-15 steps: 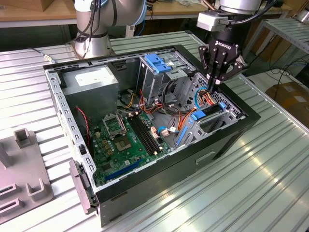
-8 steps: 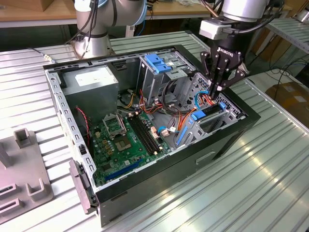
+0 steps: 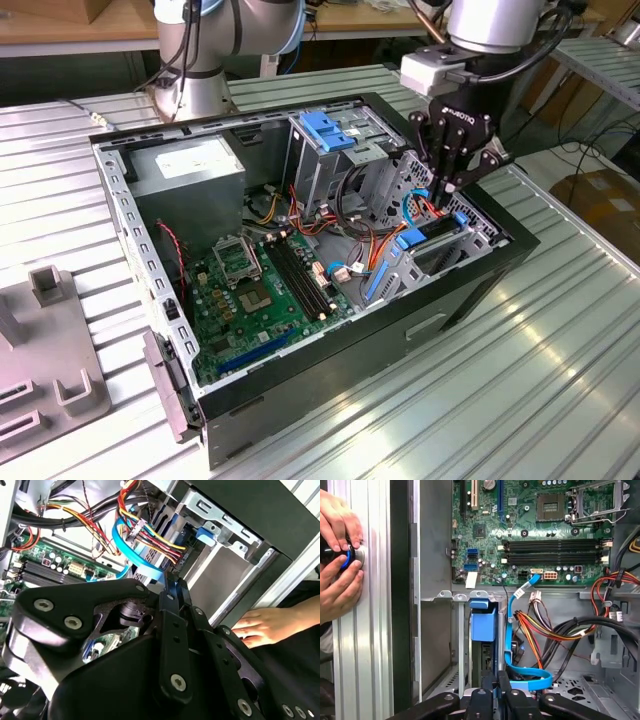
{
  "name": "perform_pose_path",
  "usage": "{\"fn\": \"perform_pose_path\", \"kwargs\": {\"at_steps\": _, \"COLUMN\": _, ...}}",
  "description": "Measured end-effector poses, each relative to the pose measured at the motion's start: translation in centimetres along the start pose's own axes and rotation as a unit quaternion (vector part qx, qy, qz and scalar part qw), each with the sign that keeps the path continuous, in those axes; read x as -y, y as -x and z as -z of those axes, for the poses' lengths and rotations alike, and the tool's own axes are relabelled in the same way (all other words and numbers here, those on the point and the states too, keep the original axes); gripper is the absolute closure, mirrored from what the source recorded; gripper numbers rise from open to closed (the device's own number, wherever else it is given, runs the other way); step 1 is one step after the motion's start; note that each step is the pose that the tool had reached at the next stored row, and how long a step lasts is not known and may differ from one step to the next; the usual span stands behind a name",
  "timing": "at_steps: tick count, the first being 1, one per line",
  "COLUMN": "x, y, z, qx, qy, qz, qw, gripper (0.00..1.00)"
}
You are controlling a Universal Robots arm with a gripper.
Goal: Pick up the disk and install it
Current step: 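Insert the second disk wire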
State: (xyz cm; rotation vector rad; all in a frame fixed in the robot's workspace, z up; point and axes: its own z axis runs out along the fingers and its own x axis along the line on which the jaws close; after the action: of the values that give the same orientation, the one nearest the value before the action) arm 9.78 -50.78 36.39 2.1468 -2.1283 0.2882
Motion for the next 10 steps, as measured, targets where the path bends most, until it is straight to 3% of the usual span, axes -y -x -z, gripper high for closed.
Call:
{"fn": "perform_pose_path", "kwargs": {"at_steps": 3, "x": -0.4, "y": -0.09, "z": -0.1, "qx": 0.0, "qy": -0.0112, "qz": -0.002, "qw": 0.99993, "gripper": 0.84}}
{"fn": "perform_pose_path", "kwargs": {"at_steps": 4, "x": -0.74, "y": -0.17, "z": -0.16, "qx": 0.0, "qy": -0.0191, "qz": -0.004, "qw": 0.99981, "gripper": 0.84}}
{"fn": "perform_pose_path", "kwargs": {"at_steps": 5, "x": -1.02, "y": -0.24, "z": -0.2, "qx": 0.0002, "qy": -0.0233, "qz": -0.005, "qw": 0.99972, "gripper": 0.84}}
{"fn": "perform_pose_path", "kwargs": {"at_steps": 9, "x": -1.36, "y": -0.46, "z": -0.36, "qx": 0.0023, "qy": -0.0316, "qz": -0.006, "qw": 0.99948, "gripper": 0.84}}
{"fn": "perform_pose_path", "kwargs": {"at_steps": 10, "x": -1.45, "y": -0.54, "z": -0.39, "qx": 0.0057, "qy": -0.0341, "qz": -0.007, "qw": 0.99938, "gripper": 0.84}}
